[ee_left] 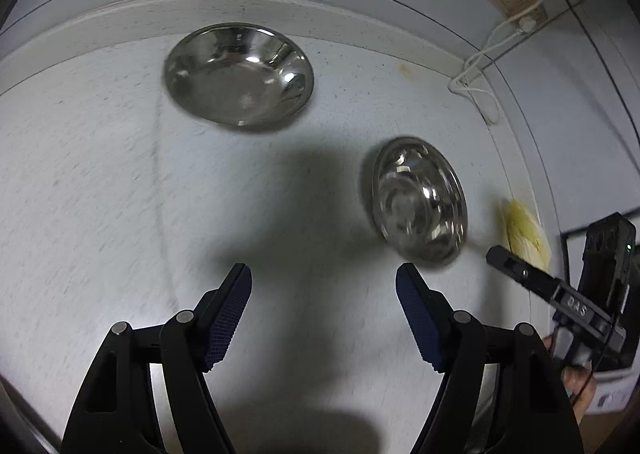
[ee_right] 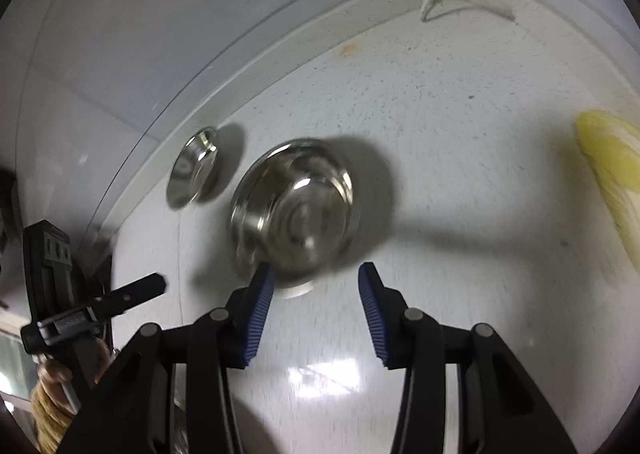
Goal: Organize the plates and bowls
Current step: 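Close both tools on the rim of the medium steel bowl, then carry the medium bowl with both tools and lower it into the large bowl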
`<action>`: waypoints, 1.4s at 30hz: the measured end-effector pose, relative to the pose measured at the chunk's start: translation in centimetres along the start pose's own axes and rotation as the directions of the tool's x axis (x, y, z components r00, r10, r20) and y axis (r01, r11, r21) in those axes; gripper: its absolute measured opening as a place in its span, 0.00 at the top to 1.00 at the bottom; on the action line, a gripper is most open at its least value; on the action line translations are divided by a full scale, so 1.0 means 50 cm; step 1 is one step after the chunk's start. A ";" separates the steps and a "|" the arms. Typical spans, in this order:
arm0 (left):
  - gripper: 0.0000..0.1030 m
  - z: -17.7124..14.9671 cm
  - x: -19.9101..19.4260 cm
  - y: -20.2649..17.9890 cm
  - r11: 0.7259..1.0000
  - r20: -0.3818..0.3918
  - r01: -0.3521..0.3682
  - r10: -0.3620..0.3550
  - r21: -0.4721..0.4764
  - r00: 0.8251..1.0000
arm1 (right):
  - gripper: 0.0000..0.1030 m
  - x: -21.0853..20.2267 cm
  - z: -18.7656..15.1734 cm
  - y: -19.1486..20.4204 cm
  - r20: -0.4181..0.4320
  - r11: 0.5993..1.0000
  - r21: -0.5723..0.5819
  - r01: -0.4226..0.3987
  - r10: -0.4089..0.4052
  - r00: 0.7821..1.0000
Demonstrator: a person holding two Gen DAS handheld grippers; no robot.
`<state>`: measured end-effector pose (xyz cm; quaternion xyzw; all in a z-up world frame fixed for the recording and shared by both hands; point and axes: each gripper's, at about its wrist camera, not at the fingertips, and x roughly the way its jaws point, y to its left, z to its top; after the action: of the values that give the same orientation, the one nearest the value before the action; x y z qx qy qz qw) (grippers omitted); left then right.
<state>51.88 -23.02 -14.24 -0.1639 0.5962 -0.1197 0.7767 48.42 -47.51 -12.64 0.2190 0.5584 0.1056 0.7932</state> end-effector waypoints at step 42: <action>0.95 -0.218 -0.359 0.001 0.980 0.066 0.174 -0.181 0.100 0.981 | 0.93 -0.245 -0.261 0.295 0.046 0.980 -0.180 -0.089 0.099 0.994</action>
<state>36.66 -17.37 -0.91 -0.1842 0.5435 -0.2100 0.7916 33.05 -36.55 0.85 0.1763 0.5138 0.1864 0.8186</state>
